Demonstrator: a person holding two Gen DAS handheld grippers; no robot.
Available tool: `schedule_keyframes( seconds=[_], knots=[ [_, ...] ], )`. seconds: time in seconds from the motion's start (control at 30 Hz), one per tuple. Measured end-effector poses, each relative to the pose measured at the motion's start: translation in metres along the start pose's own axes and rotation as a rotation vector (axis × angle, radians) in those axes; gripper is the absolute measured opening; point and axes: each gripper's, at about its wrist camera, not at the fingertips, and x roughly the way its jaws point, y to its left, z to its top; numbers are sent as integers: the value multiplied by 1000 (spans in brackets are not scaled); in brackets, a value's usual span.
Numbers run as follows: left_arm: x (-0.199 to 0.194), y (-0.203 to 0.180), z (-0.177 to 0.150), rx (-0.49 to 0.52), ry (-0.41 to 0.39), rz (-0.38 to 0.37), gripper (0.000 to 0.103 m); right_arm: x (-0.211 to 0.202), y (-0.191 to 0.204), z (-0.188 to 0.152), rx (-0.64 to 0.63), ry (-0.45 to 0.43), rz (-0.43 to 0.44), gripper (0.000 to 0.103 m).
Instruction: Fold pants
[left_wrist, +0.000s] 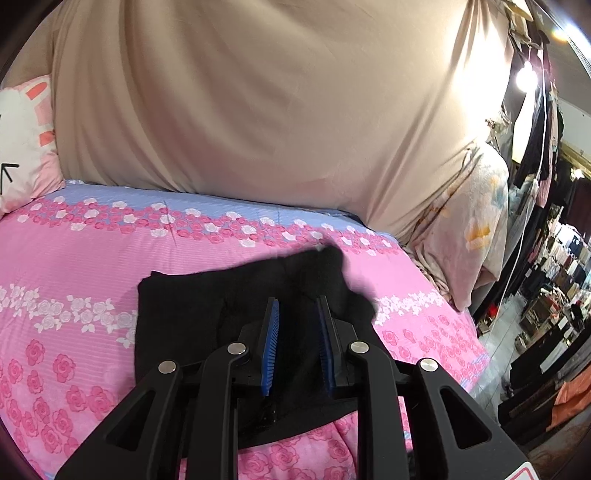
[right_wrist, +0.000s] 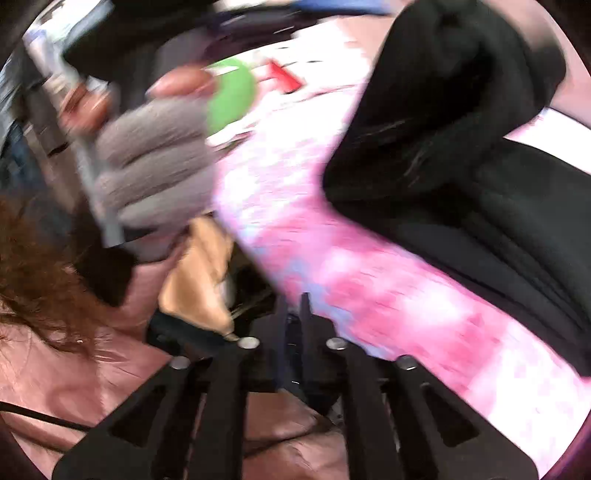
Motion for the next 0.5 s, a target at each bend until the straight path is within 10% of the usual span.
schedule_keyframes(
  seconds=[0.03, 0.07, 0.27, 0.5],
  knots=[
    [4, -3, 0, 5, 7, -3, 20, -12, -11, -6, 53, -39, -48, 69],
    [9, -6, -1, 11, 17, -2, 20, -28, -29, -5, 111, -100, -103, 74],
    [43, -32, -17, 66, 97, -13, 45, -93, -110, -4, 383, -274, -186, 76],
    [60, -46, -29, 106, 130, 30, 52, -60, -144, 35, 449, -224, -195, 85]
  ],
)
